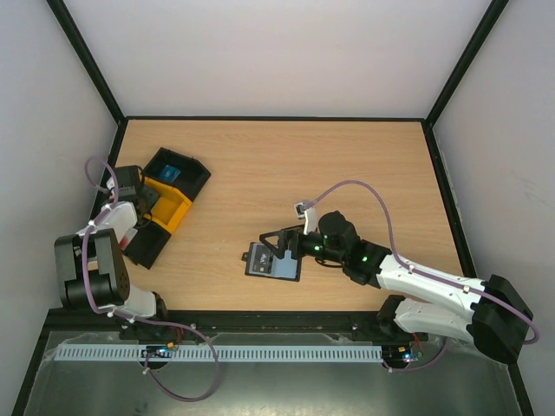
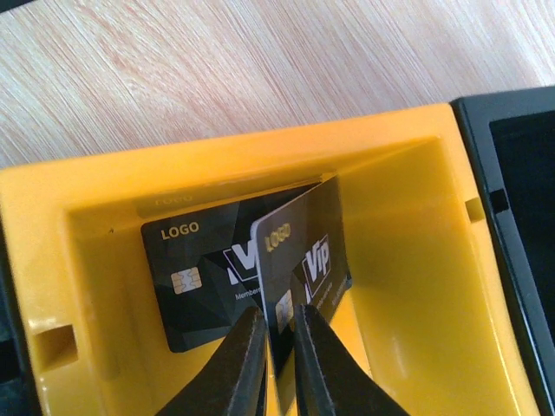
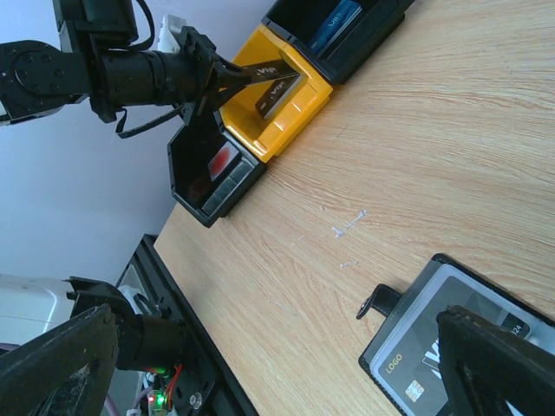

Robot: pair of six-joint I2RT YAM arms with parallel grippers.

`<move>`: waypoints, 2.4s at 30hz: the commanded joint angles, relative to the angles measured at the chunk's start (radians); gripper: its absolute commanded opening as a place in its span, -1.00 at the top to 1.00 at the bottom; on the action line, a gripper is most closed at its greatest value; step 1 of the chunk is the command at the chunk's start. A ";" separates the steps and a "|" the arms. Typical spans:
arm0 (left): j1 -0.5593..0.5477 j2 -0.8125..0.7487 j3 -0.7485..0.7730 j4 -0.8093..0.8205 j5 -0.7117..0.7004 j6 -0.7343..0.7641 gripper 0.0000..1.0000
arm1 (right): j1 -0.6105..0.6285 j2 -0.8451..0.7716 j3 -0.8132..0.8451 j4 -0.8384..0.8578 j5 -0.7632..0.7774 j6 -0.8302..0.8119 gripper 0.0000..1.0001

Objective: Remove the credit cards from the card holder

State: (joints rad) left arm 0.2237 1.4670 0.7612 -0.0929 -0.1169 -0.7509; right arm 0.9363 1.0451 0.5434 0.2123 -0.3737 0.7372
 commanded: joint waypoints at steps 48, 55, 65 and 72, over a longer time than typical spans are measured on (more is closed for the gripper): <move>-0.160 -0.612 -0.109 -0.314 0.781 0.217 -0.54 | 0.001 0.083 -0.092 0.022 0.105 0.202 -0.46; -0.380 -0.633 -0.184 -0.198 0.738 0.107 -0.43 | 0.002 0.170 -0.110 0.106 0.078 0.243 0.19; -0.568 -0.523 -0.340 0.107 0.755 -0.014 -0.08 | 0.002 0.276 -0.139 0.229 0.051 0.292 0.48; -0.682 -0.372 -0.398 0.267 0.728 -0.031 0.37 | 0.005 0.399 -0.143 0.334 -0.026 0.307 0.49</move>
State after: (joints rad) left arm -0.4244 1.0328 0.3866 0.0406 0.6132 -0.7639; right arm 0.9363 1.4036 0.4160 0.4488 -0.3531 1.0290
